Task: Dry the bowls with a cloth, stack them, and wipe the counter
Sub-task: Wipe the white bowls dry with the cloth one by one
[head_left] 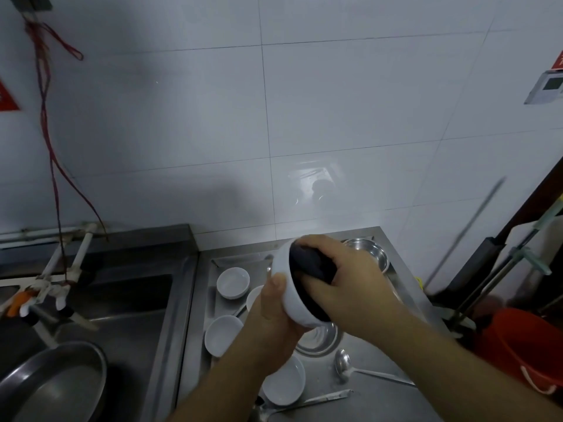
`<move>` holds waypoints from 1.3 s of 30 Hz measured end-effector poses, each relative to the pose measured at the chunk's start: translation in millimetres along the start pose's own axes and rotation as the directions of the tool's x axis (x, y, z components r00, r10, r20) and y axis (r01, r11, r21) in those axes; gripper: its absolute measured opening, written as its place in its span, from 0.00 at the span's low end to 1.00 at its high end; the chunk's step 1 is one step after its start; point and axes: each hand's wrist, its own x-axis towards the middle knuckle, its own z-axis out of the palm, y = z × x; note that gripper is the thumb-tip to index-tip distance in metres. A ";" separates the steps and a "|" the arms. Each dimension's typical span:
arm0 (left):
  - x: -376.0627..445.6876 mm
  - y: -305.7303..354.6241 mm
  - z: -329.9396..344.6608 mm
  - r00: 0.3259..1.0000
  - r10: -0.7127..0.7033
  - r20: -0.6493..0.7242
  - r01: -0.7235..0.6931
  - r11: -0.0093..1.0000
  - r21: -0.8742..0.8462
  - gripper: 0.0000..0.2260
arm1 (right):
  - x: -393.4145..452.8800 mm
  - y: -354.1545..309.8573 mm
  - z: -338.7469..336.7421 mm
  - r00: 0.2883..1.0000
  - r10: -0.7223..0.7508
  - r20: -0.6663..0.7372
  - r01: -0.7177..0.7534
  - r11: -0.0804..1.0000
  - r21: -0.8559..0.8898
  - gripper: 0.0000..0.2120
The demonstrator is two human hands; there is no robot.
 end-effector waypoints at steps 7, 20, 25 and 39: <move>9.1 16.8 3.4 0.986 0.079 -0.148 -0.057 0.988 0.143 0.41 | 15.8 5.2 -8.5 0.960 0.084 0.266 0.014 0.938 -0.347 0.10; 3.3 21.0 7.3 0.994 0.109 -0.007 -0.097 0.913 0.397 0.39 | 1.7 15.7 -2.9 0.578 0.636 0.511 -0.699 0.062 0.713 0.19; 4.5 22.5 -12.5 0.999 0.007 0.033 -0.027 0.773 0.633 0.39 | 1.8 20.9 -4.6 0.545 0.670 0.503 -0.723 0.073 0.687 0.25; 13.2 12.8 -34.1 0.866 -0.290 -0.408 0.409 0.880 0.242 0.33 | -5.1 37.0 8.0 0.727 0.563 0.394 -0.471 -0.010 0.882 0.33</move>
